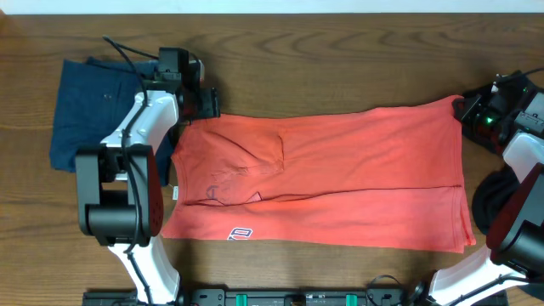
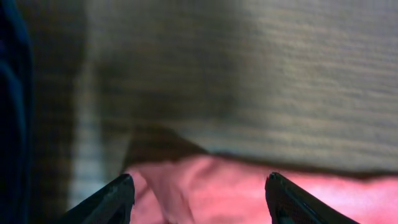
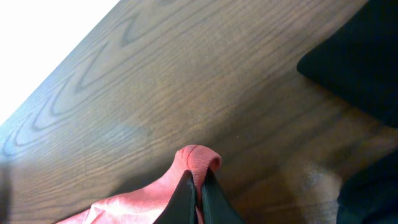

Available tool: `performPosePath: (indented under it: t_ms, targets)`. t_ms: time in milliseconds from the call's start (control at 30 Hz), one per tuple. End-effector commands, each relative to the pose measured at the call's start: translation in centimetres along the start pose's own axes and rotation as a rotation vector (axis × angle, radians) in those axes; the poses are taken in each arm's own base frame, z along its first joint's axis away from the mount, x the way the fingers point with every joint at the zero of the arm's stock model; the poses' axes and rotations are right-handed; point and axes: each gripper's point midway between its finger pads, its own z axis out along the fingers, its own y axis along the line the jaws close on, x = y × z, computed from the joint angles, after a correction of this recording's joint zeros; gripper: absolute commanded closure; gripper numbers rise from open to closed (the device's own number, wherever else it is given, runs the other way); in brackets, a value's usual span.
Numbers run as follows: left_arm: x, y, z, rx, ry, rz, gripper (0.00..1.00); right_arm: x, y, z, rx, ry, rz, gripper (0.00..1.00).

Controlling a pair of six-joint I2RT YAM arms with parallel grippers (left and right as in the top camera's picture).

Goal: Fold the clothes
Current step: 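Fold the top edge down toward the bottom edge with both grippers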

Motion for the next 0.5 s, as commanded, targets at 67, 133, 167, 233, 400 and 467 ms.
performPosePath:
  t_ms: [67, 133, 167, 233, 400, 467]
  targets:
    - [-0.6, 0.9, 1.2, -0.032, -0.02, 0.031, 0.37, -1.1, 1.4, -0.8, -0.024, -0.021, -0.031, 0.98]
    - [-0.4, 1.1, 1.5, -0.044, -0.015, 0.046, 0.39, -1.0, 1.3, -0.8, -0.021, -0.018, -0.029, 0.98]
    - [-0.3, 1.4, 1.7, -0.056, -0.011, 0.06, 0.4, -1.0, 1.2, -0.8, -0.018, -0.017, -0.027, 0.98]
    - [-0.1, 1.9, 2.0, -0.083, -0.001, 0.073, 0.4, -0.9, 1.2, -0.8, -0.017, -0.013, -0.024, 0.98]
    - [0.2, 2.3, 2.3, -0.099, 0.009, 0.105, 0.4, -0.7, 1.2, -0.8, -0.016, -0.007, -0.02, 0.98]
    - [0.2, 2.4, 2.3, -0.105, 0.009, 0.114, 0.51, -0.6, 1.1, -0.8, -0.013, -0.004, -0.018, 0.98]
